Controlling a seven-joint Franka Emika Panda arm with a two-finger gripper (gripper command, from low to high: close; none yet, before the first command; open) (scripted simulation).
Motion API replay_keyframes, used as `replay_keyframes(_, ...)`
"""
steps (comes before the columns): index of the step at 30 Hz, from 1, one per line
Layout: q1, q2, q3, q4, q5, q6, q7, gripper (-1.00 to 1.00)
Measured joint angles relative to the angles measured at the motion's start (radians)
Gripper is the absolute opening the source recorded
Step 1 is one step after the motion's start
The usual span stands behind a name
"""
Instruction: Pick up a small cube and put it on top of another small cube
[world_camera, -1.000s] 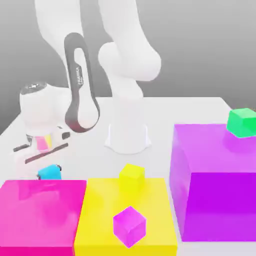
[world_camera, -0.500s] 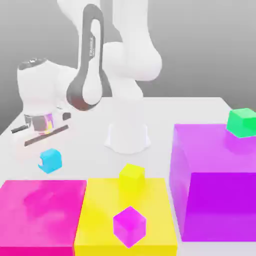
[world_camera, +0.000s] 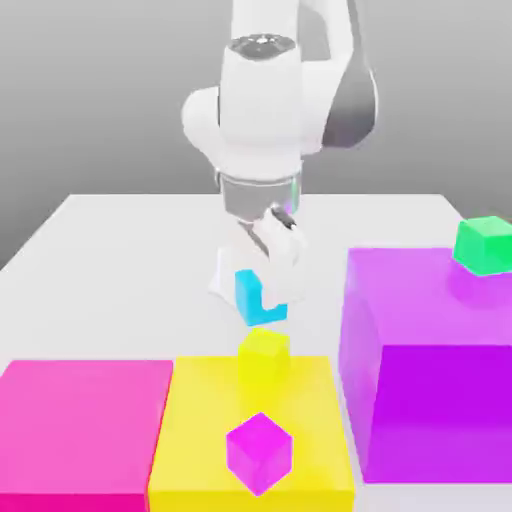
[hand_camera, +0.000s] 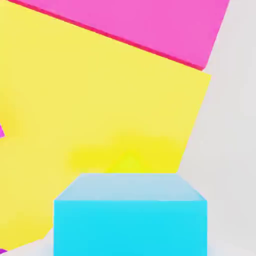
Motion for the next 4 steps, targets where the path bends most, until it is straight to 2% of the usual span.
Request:
replay_keyframes(1, -0.001, 0.034, 0.004, -0.008, -0.001, 0.041, 0.002, -1.00)
replay_keyframes(2, -0.002, 0.053, 0.007, -0.012, -0.002, 0.065, 0.003, 1.00)
replay_keyframes(4, -0.002, 0.053, 0.007, -0.012, -0.002, 0.065, 0.003, 1.00)
